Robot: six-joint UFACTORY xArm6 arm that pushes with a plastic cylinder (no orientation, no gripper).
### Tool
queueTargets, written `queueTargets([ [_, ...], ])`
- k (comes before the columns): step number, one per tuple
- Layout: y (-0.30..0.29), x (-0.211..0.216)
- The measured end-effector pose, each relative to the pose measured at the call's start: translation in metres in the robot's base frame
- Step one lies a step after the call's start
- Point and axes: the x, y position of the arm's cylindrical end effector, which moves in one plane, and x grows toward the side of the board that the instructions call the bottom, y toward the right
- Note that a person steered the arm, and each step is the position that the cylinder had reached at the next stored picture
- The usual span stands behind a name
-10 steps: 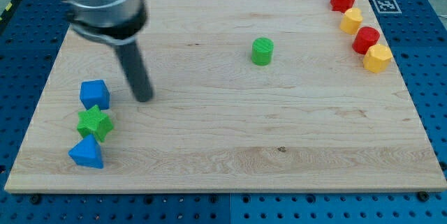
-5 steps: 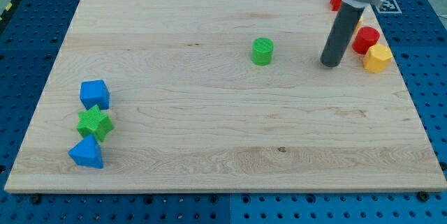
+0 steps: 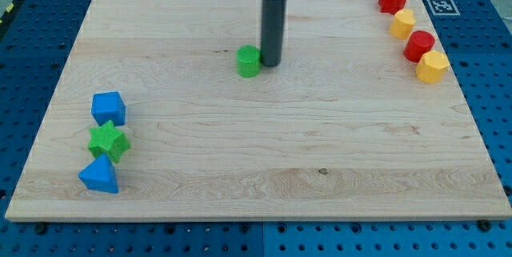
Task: Push the green circle towards the center left
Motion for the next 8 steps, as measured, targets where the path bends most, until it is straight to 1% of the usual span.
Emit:
queueTargets([
  [3, -0.102, 0.000],
  [4, -0.109, 0.006],
  [5, -0.093, 0.024],
  [6, -0.088, 0.040],
  [7, -0.094, 0.033],
  [8, -0.116, 0.030],
])
